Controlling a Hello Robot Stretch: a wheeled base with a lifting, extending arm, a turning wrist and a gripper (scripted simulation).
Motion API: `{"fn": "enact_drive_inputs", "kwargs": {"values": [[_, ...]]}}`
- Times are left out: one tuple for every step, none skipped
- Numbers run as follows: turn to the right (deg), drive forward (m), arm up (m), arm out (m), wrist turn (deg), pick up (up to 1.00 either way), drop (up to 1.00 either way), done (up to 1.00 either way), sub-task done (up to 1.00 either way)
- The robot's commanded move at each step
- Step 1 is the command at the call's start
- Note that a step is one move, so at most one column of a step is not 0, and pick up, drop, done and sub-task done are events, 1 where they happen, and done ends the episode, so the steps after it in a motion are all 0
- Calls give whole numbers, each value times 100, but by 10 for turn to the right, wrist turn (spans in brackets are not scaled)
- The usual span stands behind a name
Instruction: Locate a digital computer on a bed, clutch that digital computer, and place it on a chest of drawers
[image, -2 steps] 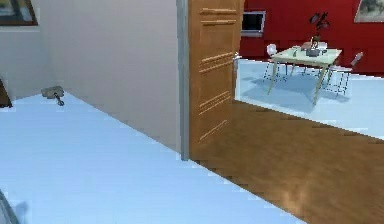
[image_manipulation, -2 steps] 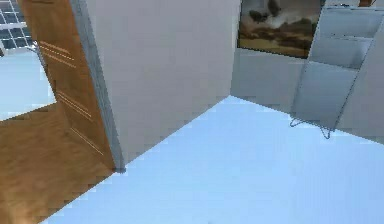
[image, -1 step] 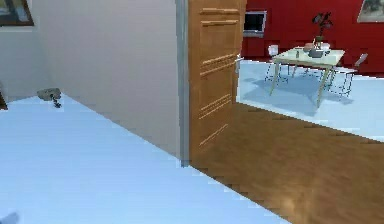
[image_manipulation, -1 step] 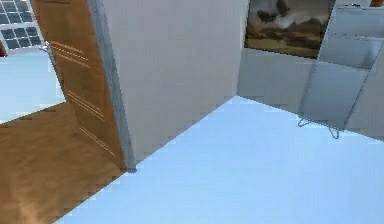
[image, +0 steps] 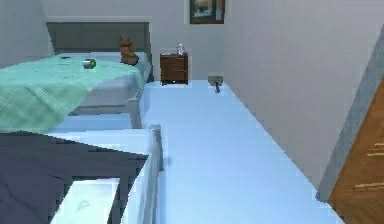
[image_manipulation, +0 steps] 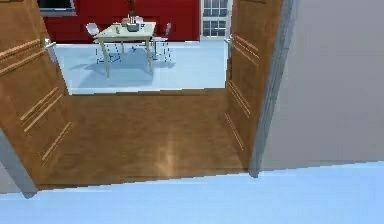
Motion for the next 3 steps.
{"fn": "enact_drive_inputs", "kwargs": {"values": [[-450,0,0,0,0,0,0,0,0],[-450,0,0,0,0,0,0,0,0],[-330,0,0,0,0,0,0,0,0]]}}
